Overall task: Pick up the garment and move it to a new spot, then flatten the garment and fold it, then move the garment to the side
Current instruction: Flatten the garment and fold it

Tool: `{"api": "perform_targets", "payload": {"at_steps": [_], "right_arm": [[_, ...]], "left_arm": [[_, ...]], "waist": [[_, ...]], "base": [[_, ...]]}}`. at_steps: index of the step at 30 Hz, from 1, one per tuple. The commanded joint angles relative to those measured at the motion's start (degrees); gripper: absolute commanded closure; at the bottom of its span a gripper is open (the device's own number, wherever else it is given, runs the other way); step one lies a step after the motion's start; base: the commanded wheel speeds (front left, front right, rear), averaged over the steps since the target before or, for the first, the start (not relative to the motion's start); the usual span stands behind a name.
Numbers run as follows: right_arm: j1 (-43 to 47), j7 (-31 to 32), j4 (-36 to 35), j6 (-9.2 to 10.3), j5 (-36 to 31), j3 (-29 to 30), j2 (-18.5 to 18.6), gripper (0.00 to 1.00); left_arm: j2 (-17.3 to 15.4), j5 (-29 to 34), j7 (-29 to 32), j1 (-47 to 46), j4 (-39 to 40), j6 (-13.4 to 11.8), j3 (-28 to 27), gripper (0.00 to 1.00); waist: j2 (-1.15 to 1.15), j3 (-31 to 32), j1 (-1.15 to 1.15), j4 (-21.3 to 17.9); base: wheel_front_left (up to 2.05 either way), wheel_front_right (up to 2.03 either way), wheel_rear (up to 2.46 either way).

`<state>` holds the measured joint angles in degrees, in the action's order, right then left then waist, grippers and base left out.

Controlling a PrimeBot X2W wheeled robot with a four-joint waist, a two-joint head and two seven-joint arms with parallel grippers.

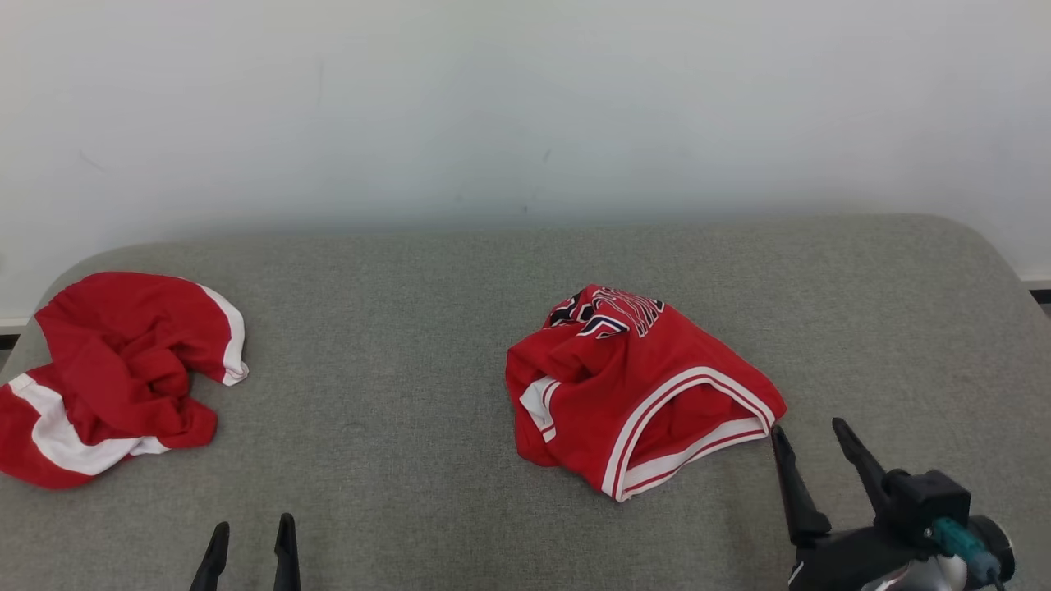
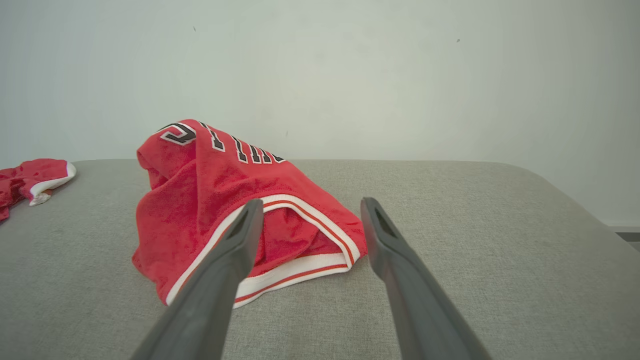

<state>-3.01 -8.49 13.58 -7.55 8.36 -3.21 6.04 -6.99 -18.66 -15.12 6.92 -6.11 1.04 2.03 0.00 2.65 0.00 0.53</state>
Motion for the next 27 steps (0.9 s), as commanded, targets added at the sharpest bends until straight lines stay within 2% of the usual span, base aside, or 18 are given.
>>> {"api": "perform_targets", "payload": {"at_steps": [1,7,11,18,27], "right_arm": [[-1.41,0.97,0.27,0.12,-0.02,0.38,0.89,0.00],[-8.91,11.30,6.35,0.12,-1.01,3.57,3.55,0.00],[-13.65,15.12,11.45,0.12,-2.24,5.45,4.26,0.00],[-20.06,17.65,21.09,0.13,-4.11,6.69,5.10,0.00],[-23.94,17.19,30.43,0.12,-4.52,5.69,4.67,0.00]], "left_arm": [[0.16,0.49,-0.05,-0.66,0.28,0.24,0.06,0.00],[0.33,1.18,-0.05,-1.80,1.67,0.89,1.08,0.00],[0.54,1.57,-0.05,-3.46,2.53,1.33,1.87,0.00],[0.92,2.13,-0.05,-5.89,3.61,1.88,2.61,0.00],[1.40,2.67,-0.05,-6.65,2.99,2.40,2.71,0.00]], "waist": [[0.00,-0.34,0.00,0.25],[0.00,-2.98,0.00,2.21],[0.00,-5.74,0.00,4.13],[0.00,-9.55,0.00,6.65],[0.00,-10.14,0.00,7.63]], "base": [[0.00,0.00,0.00],[0.00,0.00,0.00],[0.00,0.00,0.00],[0.00,0.00,0.00],[0.00,0.00,0.00]]}}
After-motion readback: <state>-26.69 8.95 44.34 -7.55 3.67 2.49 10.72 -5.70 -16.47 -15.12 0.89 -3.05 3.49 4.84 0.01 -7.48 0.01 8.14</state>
